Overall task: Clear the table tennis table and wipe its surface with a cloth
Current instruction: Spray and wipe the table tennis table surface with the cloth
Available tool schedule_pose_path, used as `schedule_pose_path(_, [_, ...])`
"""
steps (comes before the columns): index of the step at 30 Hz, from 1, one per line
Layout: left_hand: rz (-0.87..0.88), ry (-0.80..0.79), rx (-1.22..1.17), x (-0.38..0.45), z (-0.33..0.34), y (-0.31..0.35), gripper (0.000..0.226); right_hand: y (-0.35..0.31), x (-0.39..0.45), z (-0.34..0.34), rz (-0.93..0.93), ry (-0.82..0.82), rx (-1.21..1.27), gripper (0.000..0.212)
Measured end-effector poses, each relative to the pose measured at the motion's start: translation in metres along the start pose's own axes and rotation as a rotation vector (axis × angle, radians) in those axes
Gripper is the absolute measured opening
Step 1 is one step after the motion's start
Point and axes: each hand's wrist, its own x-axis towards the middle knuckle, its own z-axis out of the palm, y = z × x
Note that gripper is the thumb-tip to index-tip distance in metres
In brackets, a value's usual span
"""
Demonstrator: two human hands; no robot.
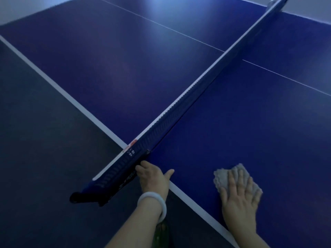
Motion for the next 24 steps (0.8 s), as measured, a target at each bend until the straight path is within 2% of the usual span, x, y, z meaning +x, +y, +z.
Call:
schedule_pose_path(3, [-0.062, -0.029, -0.170, 0.005, 0.002, 0.004, 0.083, -0.026, 0.015, -0.008, 0.114, -0.022, 0.083, 0.069])
schedule_pose_path(5, [-0.144, -0.055, -0.303, 0.007, 0.004, 0.003, 0.083, -0.042, 0.037, -0.011, 0.090, -0.050, 0.105, 0.066])
schedule_pose_path(9, [-0.423, -0.242, -0.531, 0.017, 0.011, -0.004, 0.093, -0.070, 0.096, -0.015, -0.042, -0.089, 0.112, 0.061])
schedule_pose_path(14, [-0.340, -0.362, -0.541, 0.029, 0.019, -0.010, 0.090, -0.129, 0.161, -0.028, -0.166, -0.206, 0.097, 0.059])
schedule_pose_path(18, [-0.333, -0.389, -0.506, 0.032, 0.022, -0.011, 0.095, -0.173, 0.159, -0.028, -0.389, -0.257, 0.011, 0.061])
schedule_pose_path(22, [-0.304, -0.375, -0.511, 0.031, 0.027, -0.016, 0.090, -0.154, 0.124, -0.021, -0.633, -0.212, -0.065, 0.062])
schedule_pose_path(24, [-0.270, -0.369, -0.523, 0.029, 0.029, -0.021, 0.089, -0.128, 0.116, -0.022, -0.691, -0.198, -0.095, 0.061])
